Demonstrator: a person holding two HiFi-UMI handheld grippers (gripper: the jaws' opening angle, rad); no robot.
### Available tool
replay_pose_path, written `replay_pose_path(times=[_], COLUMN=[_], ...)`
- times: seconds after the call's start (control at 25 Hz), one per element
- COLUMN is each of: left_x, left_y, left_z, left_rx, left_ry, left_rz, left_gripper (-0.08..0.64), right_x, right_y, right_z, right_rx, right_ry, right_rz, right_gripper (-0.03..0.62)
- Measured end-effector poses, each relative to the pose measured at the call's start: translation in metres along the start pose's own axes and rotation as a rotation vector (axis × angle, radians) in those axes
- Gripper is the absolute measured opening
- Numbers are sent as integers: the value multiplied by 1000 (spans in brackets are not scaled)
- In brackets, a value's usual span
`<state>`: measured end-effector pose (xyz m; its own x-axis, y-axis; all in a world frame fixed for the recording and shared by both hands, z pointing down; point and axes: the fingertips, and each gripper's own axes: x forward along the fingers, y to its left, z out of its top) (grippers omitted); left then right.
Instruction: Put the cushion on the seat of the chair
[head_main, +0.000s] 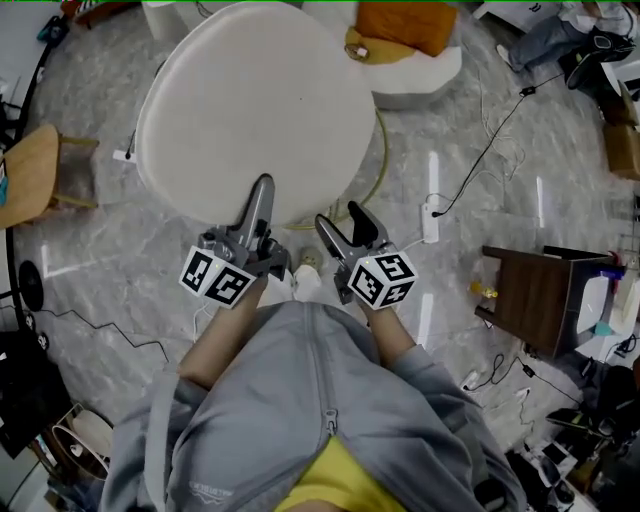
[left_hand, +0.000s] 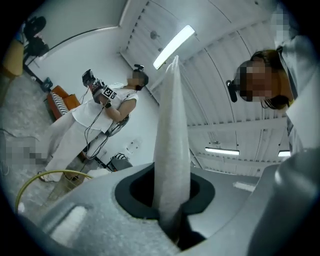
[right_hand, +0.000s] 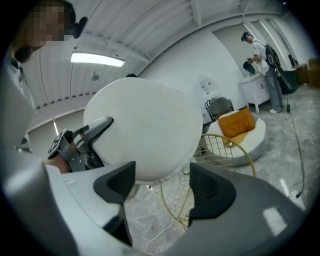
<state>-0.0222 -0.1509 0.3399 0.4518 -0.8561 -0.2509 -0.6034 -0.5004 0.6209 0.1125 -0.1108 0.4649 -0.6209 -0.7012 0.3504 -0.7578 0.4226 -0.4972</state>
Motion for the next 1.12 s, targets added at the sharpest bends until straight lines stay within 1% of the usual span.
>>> replay_pose_path(times=[0.12,0.2,0.28,0.4,0.48,0.56,0.6,0.68,0.76,0.84,0.96,1.12], left_x=[0,-1,-1,1,2,2,2,2,3,3,2,-2], left_y=[6,9,10,7,4,3,4,7,10,13,16,23], left_z=[-6,-9,-14,-23,-28,-29,-29,-28,-29,-31,-40,-58], left_rx=[-74,-127,-165,-175,-181,-195,-199,-200,-186,-163,-113,-51], left_ry=[-22,-37,-40,-13,4,7,7,10,18,36,86,175], left_rz=[-12,-28,-46,-72,-89,-97,-96,-88,-78,-69,-58,-29], left_gripper=[58,58,58,58,58,58,60,61,63,64,67,90], right_x=[0,2,3,6,6,5,3,1,-1,-2,-3,-11], right_y=[0,3,7,12,11,6,4,2,0,-5,-8,-22], right_z=[-14,-20,-22,-20,-19,-18,-17,-13,-12,-14,-15,-16], right_rx=[140,215,282,368,395,426,449,485,484,466,442,388], right_ry=[-3,-11,-24,-54,-68,-89,-100,-115,-126,-139,-138,-137], right_rz=[48,87,143,223,244,240,238,235,222,206,151,75], right_gripper=[349,371,395,408,397,325,274,220,181,109,67,48])
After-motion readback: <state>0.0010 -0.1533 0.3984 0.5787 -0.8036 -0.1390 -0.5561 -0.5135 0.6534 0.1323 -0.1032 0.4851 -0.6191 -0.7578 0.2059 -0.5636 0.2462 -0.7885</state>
